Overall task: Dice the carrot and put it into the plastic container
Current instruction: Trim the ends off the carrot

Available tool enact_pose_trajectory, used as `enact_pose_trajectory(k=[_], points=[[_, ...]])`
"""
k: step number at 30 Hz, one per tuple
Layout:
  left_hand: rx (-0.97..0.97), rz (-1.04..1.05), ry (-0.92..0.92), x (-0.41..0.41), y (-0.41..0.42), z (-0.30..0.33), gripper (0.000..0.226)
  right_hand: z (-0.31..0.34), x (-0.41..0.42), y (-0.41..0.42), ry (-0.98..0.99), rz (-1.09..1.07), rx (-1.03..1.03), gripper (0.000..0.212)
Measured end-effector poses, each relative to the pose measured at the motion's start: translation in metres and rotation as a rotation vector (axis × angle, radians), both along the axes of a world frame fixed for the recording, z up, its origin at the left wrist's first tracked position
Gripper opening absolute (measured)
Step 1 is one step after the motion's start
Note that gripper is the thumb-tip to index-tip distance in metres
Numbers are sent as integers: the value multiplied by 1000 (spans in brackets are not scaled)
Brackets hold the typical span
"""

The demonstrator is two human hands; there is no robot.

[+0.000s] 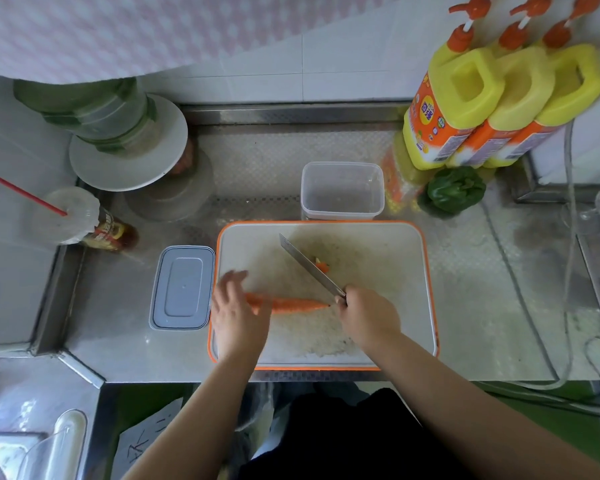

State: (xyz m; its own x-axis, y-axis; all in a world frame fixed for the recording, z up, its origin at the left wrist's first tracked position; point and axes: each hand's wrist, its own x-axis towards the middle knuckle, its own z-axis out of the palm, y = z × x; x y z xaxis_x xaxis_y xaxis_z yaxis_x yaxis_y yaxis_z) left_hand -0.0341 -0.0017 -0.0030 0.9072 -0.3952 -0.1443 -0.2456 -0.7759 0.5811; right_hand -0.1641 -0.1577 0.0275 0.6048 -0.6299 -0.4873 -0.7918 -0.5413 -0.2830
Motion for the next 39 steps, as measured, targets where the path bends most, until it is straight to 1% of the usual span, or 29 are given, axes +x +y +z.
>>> enact_pose_trajectory(k=[1,2,3,4,5,7,9,11,15,23,30,34,39], points=[[44,-290,-143,0,5,-4,54,0,-1,0,-1,-3,4,25],[102,-519,-250,2,9,-11,52,0,-3,1,-2,-9,10,24],[149,-661,-313,2,11,-16,49,0,-4,1,-3,-17,16,24],[175,-705,-331,2,11,-18,45,0,-5,1,-7,-30,22,24],[176,-688,-322,1,9,-18,41,0,-6,2,-14,-41,24,23],[163,-589,-265,-1,5,-13,32,0,-9,4,-36,-50,19,21],[164,-465,-137,-4,2,-8,25,0,-11,6,-59,-50,21,21],[183,-381,-29,-9,1,-6,23,0,-12,7,-68,-39,30,21],[164,-321,19,-16,0,-6,21,1,-12,12,-53,-6,42,18],[159,-295,41,-17,0,-7,20,1,-3,17,12,33,-5,8],[159,-278,32,-17,3,-11,25,1,5,19,79,61,-15,8],[154,-278,23,-19,4,-13,26,-2,8,19,123,38,37,14],[150,-268,24,-19,4,-12,28,-5,6,12,79,-7,121,9]])
